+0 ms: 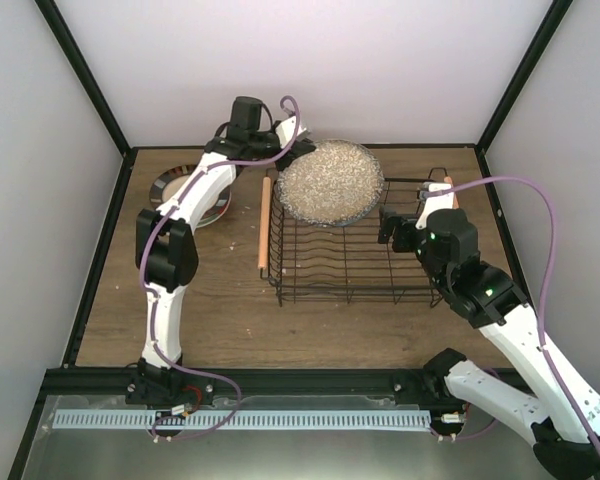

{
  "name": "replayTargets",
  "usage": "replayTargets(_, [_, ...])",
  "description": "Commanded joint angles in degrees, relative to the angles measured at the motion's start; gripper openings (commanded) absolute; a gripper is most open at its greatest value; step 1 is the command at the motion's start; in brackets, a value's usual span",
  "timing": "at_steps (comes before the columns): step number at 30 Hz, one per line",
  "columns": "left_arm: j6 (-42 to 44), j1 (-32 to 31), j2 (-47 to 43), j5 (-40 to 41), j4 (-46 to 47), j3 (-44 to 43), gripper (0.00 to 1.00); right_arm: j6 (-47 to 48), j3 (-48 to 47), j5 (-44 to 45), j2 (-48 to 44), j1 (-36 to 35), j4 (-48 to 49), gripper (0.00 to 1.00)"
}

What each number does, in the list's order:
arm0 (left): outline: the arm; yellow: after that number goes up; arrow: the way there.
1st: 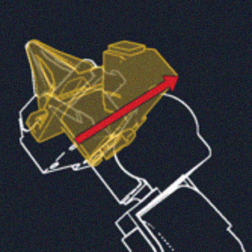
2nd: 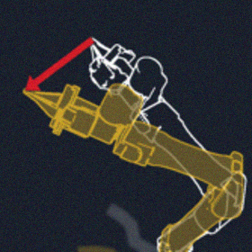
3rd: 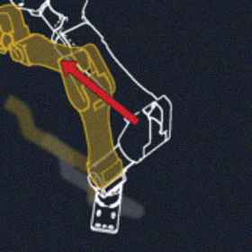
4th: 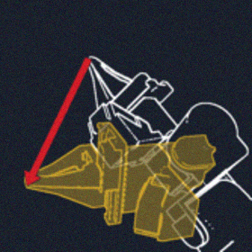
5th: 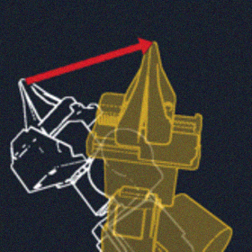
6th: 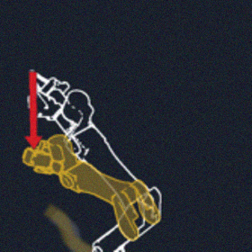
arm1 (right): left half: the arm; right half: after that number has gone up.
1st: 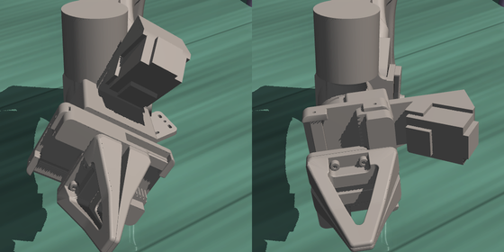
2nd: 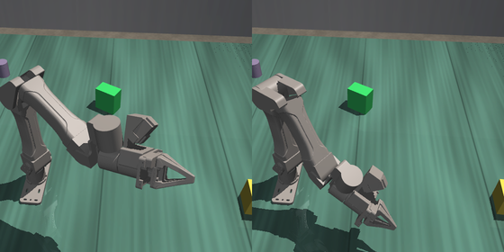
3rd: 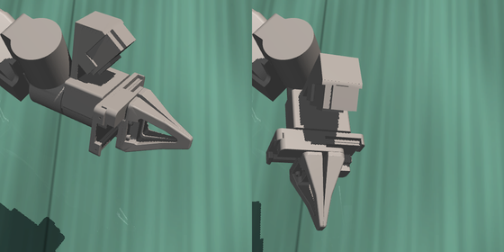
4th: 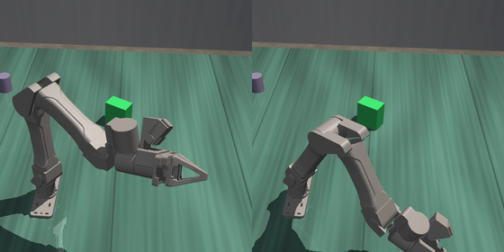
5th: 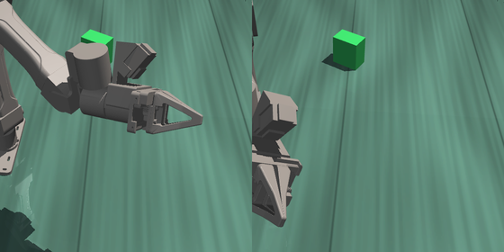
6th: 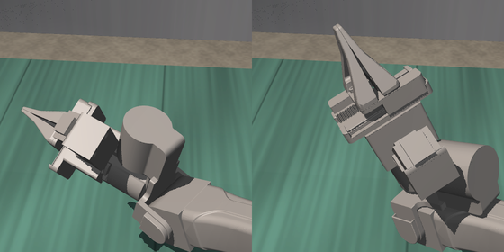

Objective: Unload the plates from the dish rack

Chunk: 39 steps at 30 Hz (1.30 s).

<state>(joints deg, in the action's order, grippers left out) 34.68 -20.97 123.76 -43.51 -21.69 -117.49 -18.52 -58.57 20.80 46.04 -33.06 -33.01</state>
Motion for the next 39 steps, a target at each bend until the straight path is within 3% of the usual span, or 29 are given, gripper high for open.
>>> replayTargets(1, [-9.6, -1.2, -6.9, -7.8, 10.8, -0.8, 0.04, -1.1, 0.6, 0.1, -1.0, 0.4, 0.1, 1.00])
replayTargets(9, [-18.0, -1.2, -8.8, -9.0, 21.0, -1.2, 0.04, -1.8, 0.9, 0.6, -2.4, 0.4, -0.8, 1.00])
replayTargets(19, [-19.8, -1.0, -11.7, -9.2, 23.7, -1.0, 0.04, -3.0, 1.1, 0.9, -3.4, 0.4, -1.5, 1.00])
replayTargets(24, [-24.9, 0.6, -13.3, -6.2, 27.9, -1.5, 0.04, -4.0, 1.4, 2.4, -4.3, 0.5, -1.3, 1.00])
replayTargets(31, [-46.8, 9.6, -17.0, -1.1, 41.2, -1.4, 0.04, -3.9, 2.5, 3.4, -6.1, 0.4, -0.5, 1.00])
replayTargets(39, [-75.0, 29.3, -22.8, 0.0, 55.6, 6.5, 0.04, -3.4, 3.6, 2.6, -5.7, 0.4, -0.2, 1.00])
